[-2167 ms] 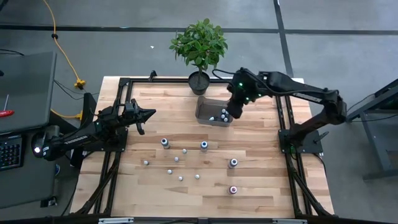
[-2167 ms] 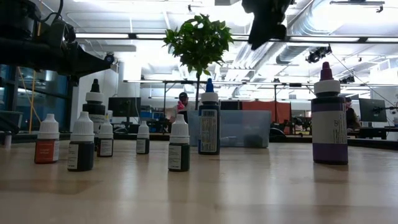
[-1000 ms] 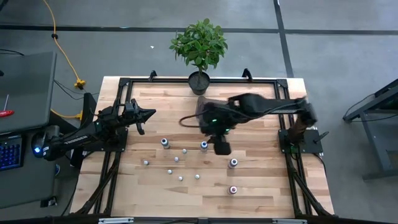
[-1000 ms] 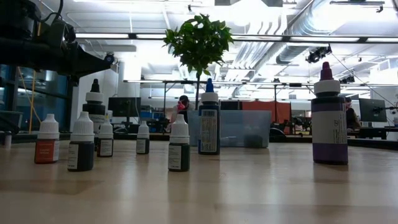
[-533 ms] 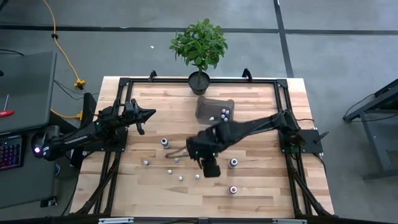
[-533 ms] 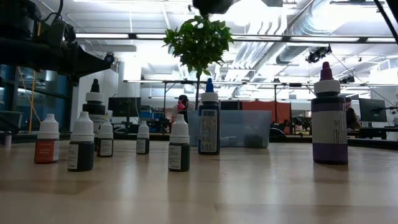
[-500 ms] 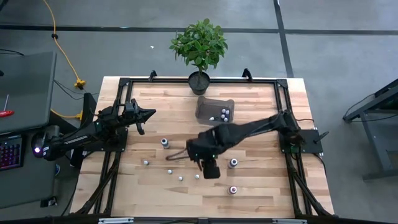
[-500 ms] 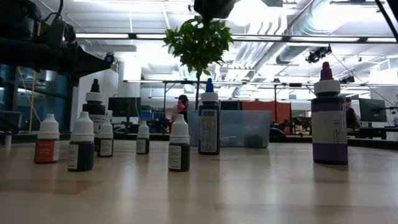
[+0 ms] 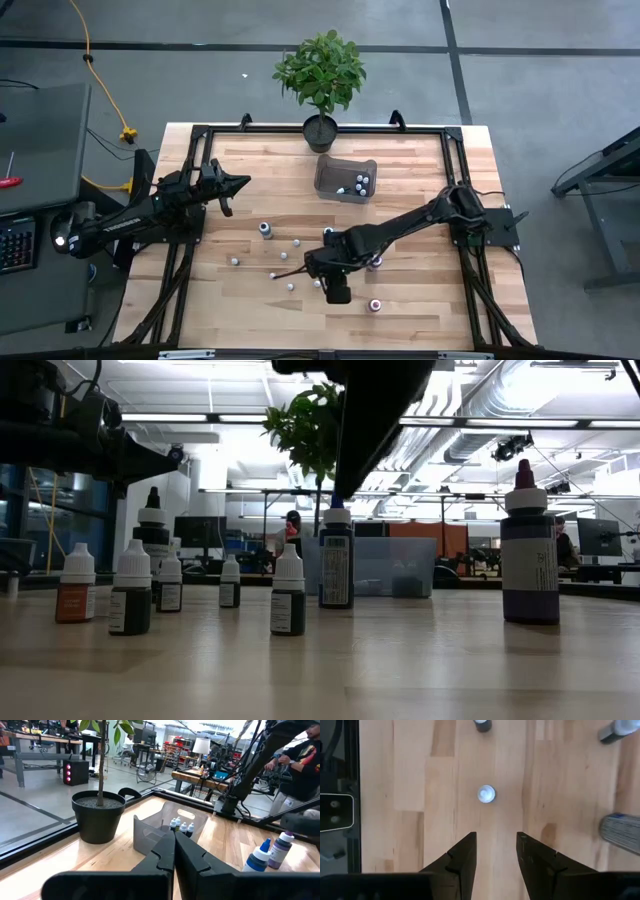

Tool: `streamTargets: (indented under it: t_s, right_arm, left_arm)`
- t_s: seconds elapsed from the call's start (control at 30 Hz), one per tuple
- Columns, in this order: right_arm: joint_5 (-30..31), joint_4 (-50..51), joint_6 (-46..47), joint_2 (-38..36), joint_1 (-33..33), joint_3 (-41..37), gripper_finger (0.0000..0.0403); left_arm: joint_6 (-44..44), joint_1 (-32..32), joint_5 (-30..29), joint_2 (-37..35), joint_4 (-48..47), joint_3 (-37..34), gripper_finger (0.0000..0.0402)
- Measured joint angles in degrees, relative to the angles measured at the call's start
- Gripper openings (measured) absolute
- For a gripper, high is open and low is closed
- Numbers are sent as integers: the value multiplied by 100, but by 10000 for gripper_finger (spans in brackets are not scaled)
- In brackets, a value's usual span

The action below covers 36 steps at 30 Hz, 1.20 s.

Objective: Pick & Place food coloring
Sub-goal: Put the small black food coloring bottle into the black bin

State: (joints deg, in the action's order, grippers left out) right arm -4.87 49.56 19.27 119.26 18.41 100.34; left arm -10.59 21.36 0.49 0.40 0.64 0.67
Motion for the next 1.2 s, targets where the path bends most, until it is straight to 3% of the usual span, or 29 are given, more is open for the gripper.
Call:
streamTargets:
  t_s: [0.3, 0.5, 0.73, 1.03, 1.2]
  right_arm:
    - [-170, -927, 0, -2, 103, -677, 172]
    - [-171, -1208, -166, -2, 103, -731, 197]
    - [-187, -602, -609, 71, 26, -175, 200]
    - [-234, 368, -1073, 864, -9, 1022, 200]
    - [-209, 385, -1078, 1029, -9, 1251, 200]
  left_arm:
    - [2, -1, 0, -2, 0, 0, 0]
    - [0, 0, 0, 0, 0, 0, 0]
    - [0, 0, 0, -1, 0, 0, 0]
    - [2, 0, 1, 2, 0, 0, 0]
    - [1, -1, 2, 7, 0, 0, 0]
